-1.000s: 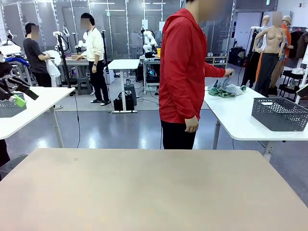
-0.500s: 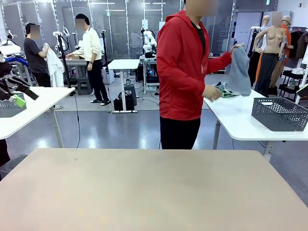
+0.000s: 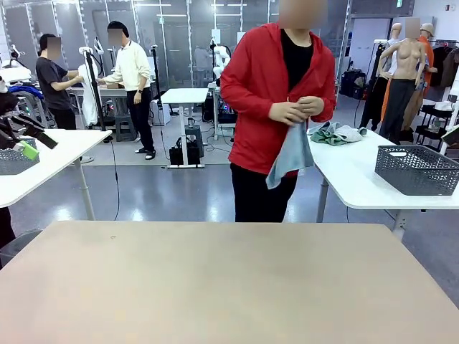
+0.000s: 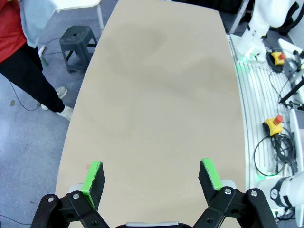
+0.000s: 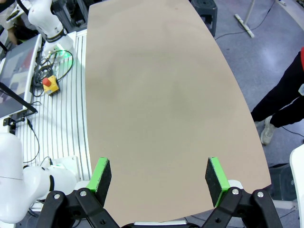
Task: Fold the towels and place them in the basket.
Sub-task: When a person lays out a Towel with hook on the table, fold it in half twice.
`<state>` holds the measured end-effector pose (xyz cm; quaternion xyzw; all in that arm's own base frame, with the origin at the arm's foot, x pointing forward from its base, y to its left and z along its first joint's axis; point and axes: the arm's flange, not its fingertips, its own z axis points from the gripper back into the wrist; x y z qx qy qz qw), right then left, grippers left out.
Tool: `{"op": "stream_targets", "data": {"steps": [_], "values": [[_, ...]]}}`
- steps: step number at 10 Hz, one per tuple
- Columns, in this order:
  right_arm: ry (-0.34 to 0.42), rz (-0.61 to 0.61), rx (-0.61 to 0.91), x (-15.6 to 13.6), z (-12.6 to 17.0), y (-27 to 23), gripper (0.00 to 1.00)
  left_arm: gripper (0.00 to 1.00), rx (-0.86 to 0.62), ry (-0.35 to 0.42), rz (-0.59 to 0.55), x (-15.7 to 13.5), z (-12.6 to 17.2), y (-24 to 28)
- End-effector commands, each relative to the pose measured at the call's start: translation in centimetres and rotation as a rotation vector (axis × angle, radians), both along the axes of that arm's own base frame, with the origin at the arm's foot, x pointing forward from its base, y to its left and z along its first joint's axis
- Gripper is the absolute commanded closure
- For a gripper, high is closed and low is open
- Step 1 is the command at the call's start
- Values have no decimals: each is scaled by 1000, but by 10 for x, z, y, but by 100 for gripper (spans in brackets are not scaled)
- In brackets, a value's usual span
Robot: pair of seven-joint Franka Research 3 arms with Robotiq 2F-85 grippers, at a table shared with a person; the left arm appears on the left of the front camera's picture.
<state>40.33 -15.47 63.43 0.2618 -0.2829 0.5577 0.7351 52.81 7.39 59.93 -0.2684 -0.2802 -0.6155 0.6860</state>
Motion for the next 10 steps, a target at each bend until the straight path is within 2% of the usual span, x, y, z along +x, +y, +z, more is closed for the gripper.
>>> {"op": "stream_targets", "data": {"steps": [1, 10], "values": [[-3, 7, 6, 1, 0, 0, 0, 0, 1, -1, 1, 0, 0, 0], [-3, 7, 6, 1, 0, 0, 0, 0, 1, -1, 1, 0, 0, 0]]}}
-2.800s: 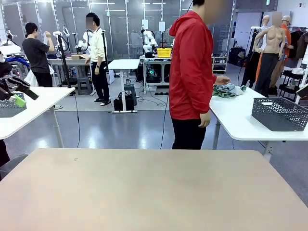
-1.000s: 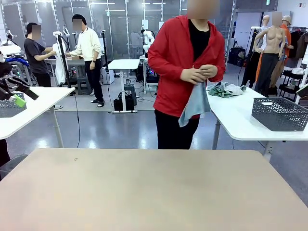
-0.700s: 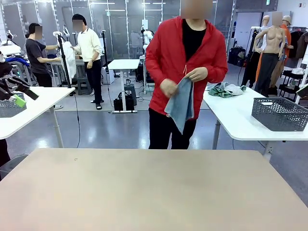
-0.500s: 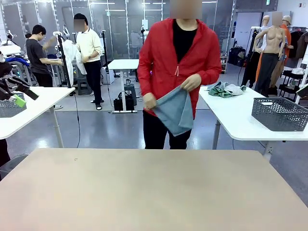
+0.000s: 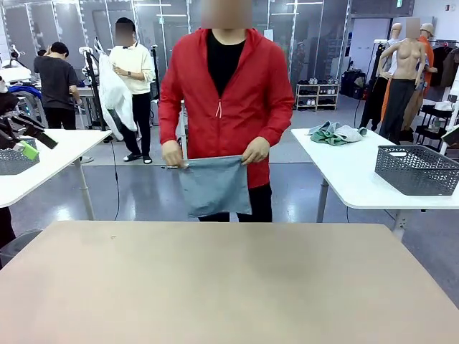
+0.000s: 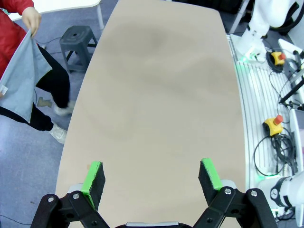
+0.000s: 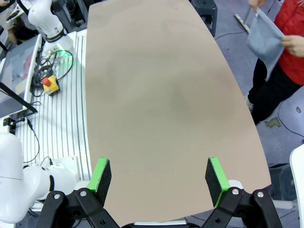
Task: Fold the towels and place them in the basket.
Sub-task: When a person lays out a Towel with hook on the table, fold it in half twice.
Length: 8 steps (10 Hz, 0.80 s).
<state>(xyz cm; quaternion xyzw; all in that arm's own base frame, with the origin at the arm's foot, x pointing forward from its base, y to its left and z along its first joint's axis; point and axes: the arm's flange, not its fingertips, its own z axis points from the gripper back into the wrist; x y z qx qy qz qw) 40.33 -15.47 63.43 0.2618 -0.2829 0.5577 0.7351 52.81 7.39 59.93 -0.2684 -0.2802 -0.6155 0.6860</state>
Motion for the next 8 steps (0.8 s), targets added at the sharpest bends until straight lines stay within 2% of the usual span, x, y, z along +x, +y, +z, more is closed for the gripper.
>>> {"op": "stream_targets", "data": {"steps": [1, 8], "values": [[-3, 7, 6, 1, 0, 0, 0, 0, 1, -1, 1, 0, 0, 0], [-3, 7, 6, 1, 0, 0, 0, 0, 1, -1, 1, 0, 0, 0]]}}
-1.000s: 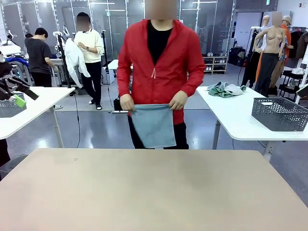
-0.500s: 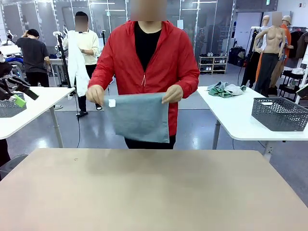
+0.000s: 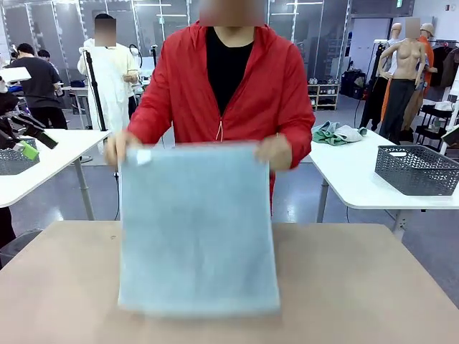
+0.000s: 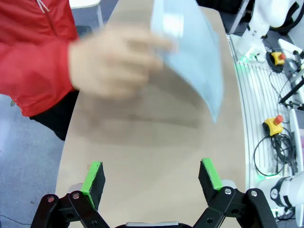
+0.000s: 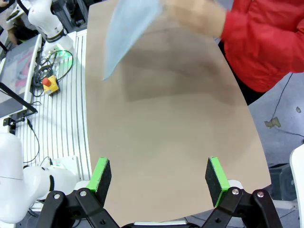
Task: Fold the towels and place them in the basket.
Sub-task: When a person lays out a Towel with hook on the table, fold it in half twice.
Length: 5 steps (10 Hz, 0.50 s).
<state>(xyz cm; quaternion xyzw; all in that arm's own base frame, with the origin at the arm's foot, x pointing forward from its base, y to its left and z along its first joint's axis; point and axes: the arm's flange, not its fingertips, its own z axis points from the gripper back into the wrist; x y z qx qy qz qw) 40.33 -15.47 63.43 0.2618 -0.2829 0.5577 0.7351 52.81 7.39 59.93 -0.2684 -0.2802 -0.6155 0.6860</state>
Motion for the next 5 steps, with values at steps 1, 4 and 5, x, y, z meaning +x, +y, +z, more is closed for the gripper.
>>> {"op": "stream_targets", "data": {"steps": [1, 4, 5], "values": [[-3, 7, 6, 1, 0, 0, 0, 0, 1, -1, 1, 0, 0, 0], [-3, 7, 6, 1, 0, 0, 0, 0, 1, -1, 1, 0, 0, 0], [-3, 7, 6, 1, 0, 0, 0, 0, 1, -1, 1, 0, 0, 0]]}}
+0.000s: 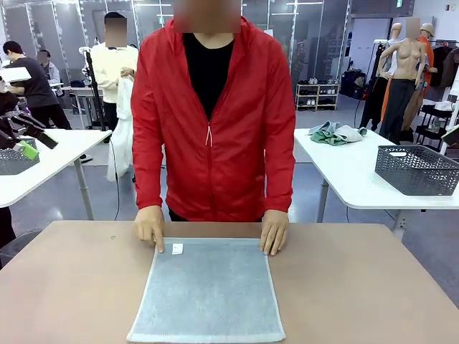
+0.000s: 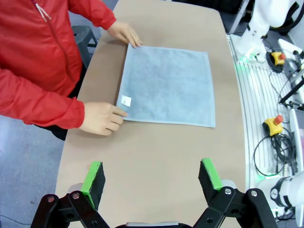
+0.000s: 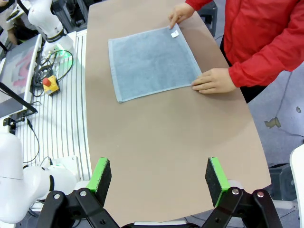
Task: Fold the towels and place them in the basket.
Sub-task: When a person lays out a Towel with hook on the table, fold it in half twice.
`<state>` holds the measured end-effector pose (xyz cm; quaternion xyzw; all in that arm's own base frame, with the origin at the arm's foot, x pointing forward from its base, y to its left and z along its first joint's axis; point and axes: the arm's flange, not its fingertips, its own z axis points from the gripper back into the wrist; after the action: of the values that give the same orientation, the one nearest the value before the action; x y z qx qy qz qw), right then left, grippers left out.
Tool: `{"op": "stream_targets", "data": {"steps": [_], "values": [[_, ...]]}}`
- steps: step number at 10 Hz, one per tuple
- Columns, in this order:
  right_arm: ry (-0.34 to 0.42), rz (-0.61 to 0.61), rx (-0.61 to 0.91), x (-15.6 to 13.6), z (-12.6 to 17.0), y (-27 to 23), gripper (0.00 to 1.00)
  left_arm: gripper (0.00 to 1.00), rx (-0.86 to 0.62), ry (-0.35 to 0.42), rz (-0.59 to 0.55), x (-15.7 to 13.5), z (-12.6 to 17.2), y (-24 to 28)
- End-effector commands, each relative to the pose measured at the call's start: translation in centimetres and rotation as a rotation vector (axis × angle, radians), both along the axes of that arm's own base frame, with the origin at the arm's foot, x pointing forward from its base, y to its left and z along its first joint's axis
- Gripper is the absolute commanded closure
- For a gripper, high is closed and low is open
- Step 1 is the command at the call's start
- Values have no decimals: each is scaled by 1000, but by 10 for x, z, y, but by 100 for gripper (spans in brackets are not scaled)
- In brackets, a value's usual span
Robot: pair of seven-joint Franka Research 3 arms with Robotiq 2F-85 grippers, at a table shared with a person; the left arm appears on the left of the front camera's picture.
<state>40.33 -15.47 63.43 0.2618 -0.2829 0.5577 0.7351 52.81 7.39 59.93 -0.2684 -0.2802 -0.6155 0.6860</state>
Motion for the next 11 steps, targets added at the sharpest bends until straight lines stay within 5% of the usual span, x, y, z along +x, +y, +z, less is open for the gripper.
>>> {"op": "stream_targets", "data": {"steps": [1, 9, 11], "values": [[-3, 7, 6, 1, 0, 0, 0, 0, 1, -1, 1, 0, 0, 0], [0, 0, 0, 0, 0, 0, 0, 0, 0, 0, 0, 0, 0, 0], [28, 24, -120, 1, 6, 49, 0, 0, 190, 6, 43, -10, 8, -53]]}}
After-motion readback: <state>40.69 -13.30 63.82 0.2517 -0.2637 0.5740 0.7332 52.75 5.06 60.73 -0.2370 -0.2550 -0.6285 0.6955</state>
